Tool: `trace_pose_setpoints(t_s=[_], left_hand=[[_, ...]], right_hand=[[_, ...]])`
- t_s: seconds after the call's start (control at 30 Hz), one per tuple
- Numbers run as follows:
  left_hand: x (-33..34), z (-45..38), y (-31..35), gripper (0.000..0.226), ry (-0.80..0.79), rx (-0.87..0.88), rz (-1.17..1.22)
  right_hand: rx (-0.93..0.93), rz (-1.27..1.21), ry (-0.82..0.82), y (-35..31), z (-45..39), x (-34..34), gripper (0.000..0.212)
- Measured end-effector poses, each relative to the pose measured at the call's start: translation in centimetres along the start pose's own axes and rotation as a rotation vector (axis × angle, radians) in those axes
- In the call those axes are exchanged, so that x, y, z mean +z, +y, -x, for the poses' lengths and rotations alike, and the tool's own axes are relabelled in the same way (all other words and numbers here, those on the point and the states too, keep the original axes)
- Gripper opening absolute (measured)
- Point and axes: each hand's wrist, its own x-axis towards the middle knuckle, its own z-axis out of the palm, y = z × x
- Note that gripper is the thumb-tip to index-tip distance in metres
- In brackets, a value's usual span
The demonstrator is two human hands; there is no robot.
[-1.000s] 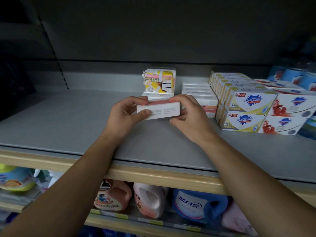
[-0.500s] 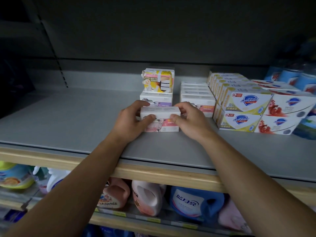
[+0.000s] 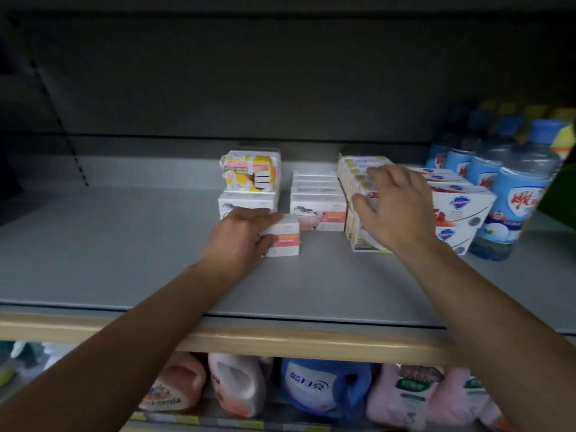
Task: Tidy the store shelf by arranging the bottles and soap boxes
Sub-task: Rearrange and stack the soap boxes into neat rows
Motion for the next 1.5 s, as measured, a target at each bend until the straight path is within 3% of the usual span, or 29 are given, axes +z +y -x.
trace_pose_setpoints(t_s=[0.1,0.67,0.83,0.93,1.03,1.13,1.27,1.37,1.5], left_hand=[[1.6,-1.2,1.5,0.046,0.000,0.040,0.003],[7.0,-6.4,4.8,0.052,-0.107,0.120,-0.061],[5.6,-6.2,4.4,0.055,-0.160,0.136,-0.041],[3.4,-4.9,3.2,0.048,-0.016,0.056,0.079],[1.0,-2.6,-0.2,0.034,0.112,-0.093,0.122],[-0.6,-0.2,-4.1,0.027,0.128,-0.356,0.238],[-1.5,0.8,-7.6,0.025,0.213,-0.647,0.484],[-1.4,0.6,-8.1,0.029,0.260,-0.707,0.615],[-1.1,0.1,-8.0,0.039,0.206,-0.654,0.571]], right_hand=[[-0.026,0.071,-0.063,1.1,0.3,1.0,0.053],[-0.058,0.063,0.008,1.4,0.1,2.2,0.050],[-0.042,0.109,-0.112,0.8,-0.6,0.8,0.054],[-0.032,0.117,-0.075,-0.7,-1.2,-0.2,0.054],[-0.146,-0.069,0.072,-4.3,-1.4,0.5,0.039],[-0.262,-0.169,-0.055,-8.6,-1.6,3.0,0.035],[-0.341,-0.031,-0.238,-12.7,-2.5,7.0,0.052],[-0.332,0.098,-0.279,-14.2,-3.1,8.7,0.061],[-0.297,0.115,-0.182,-14.8,-2.6,9.5,0.052]])
